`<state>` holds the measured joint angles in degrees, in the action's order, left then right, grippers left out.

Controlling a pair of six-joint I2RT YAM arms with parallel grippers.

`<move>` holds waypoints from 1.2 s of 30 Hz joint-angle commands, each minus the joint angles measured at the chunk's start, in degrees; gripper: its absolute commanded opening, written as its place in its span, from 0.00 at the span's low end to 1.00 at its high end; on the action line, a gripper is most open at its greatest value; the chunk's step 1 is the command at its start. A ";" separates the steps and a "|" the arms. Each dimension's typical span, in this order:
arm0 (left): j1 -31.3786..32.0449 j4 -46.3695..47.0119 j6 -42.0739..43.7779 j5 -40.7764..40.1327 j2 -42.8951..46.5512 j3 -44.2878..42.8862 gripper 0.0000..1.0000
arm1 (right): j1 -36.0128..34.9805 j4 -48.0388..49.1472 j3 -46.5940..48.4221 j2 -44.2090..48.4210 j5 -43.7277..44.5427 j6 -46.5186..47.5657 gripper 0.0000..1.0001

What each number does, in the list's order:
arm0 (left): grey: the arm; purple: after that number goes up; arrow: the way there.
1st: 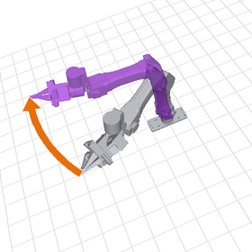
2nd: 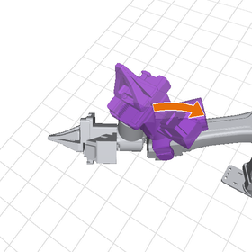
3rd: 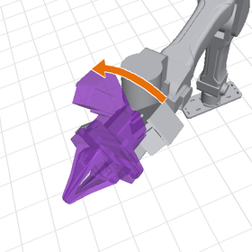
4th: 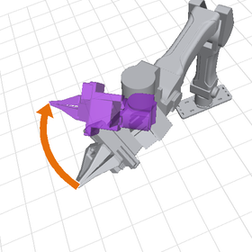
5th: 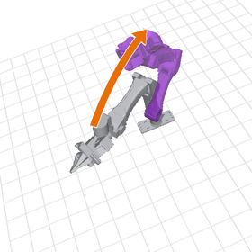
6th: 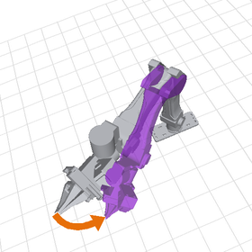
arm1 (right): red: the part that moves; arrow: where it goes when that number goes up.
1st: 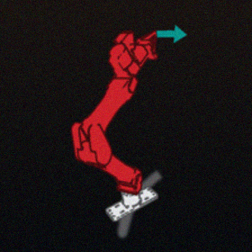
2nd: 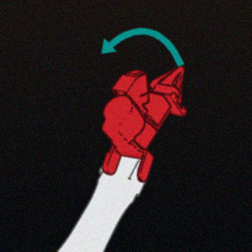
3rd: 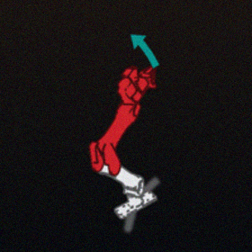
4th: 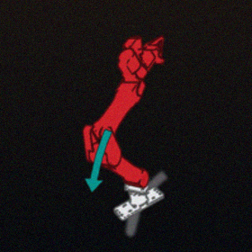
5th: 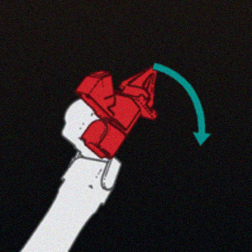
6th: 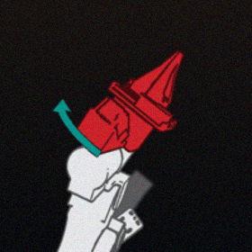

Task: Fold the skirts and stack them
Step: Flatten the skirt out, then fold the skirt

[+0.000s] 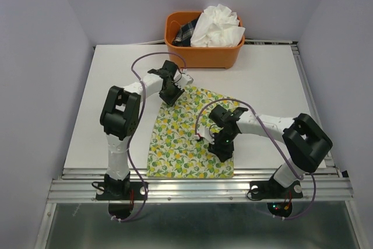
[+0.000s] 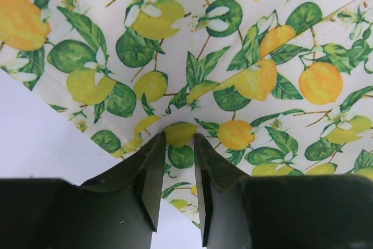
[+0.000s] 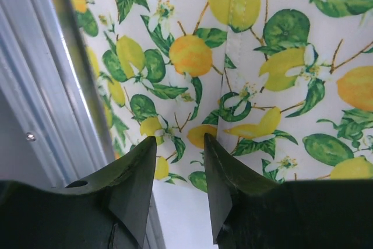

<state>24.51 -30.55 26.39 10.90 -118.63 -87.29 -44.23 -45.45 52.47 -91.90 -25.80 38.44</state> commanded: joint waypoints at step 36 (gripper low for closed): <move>-12.91 3.48 2.26 21.44 2.64 -14.57 0.56 | 35.70 29.19 25.32 -16.02 -3.38 -17.43 0.51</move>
<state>12.49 -24.69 28.08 27.79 -109.69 -97.06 -9.93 -21.19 76.05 -105.75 -29.78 22.24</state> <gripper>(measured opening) 0.566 0.507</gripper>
